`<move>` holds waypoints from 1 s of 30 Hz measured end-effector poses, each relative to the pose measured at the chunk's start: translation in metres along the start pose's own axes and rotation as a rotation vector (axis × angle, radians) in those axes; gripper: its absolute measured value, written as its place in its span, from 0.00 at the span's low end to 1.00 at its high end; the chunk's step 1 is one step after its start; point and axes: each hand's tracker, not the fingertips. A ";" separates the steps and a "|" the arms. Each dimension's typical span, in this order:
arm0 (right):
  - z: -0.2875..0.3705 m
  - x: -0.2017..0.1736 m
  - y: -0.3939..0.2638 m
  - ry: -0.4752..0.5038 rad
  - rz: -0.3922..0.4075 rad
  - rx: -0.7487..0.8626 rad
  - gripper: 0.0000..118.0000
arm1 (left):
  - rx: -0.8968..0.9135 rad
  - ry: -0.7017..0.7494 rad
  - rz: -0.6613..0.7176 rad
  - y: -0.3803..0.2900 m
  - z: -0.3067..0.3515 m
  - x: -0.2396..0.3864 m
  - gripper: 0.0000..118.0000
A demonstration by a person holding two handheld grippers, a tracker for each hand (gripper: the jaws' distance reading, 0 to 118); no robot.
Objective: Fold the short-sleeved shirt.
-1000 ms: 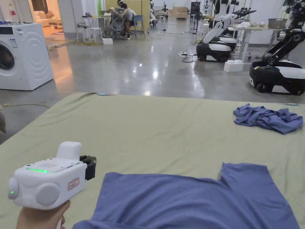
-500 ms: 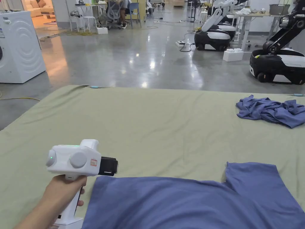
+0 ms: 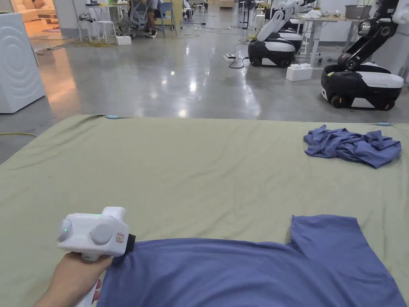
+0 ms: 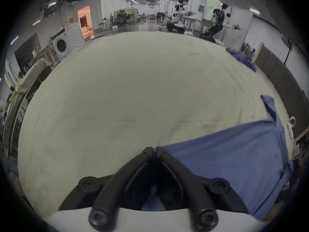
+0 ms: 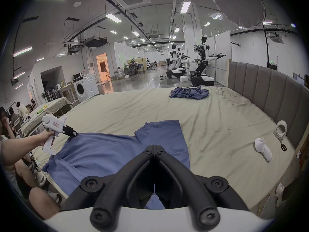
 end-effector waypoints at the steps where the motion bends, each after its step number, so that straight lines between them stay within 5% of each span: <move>1: 0.000 0.000 0.000 0.000 -0.001 -0.002 0.02 | 0.181 0.067 -0.052 0.012 0.003 -0.003 0.02; 5: -0.004 0.001 -0.001 0.003 -0.006 -0.009 0.02 | 0.182 -0.033 -0.005 0.014 0.011 -0.007 0.02; 11: -0.028 0.006 0.002 0.019 -0.006 -0.042 0.02 | 0.339 0.012 -0.035 0.017 0.045 -0.018 0.02; 21: -0.132 0.045 0.035 0.041 -0.082 -0.127 0.02 | 0.310 0.017 -0.096 0.012 0.041 -0.012 0.02; 25: -0.187 0.060 0.053 -0.002 0.038 -0.207 0.02 | 0.303 0.019 -0.102 0.003 0.048 -0.003 0.02; 27: -0.216 0.073 0.057 0.049 -0.065 -0.262 0.05 | 0.312 0.023 -0.099 0.004 0.052 -0.005 0.02; 29: -0.239 0.078 0.056 0.047 -0.084 -0.299 0.90 | 0.309 0.012 -0.082 0.003 0.053 -0.005 0.02; 30: -0.253 0.079 0.052 0.039 -0.054 -0.361 0.99 | 0.305 0.010 -0.083 0.002 0.054 -0.003 0.02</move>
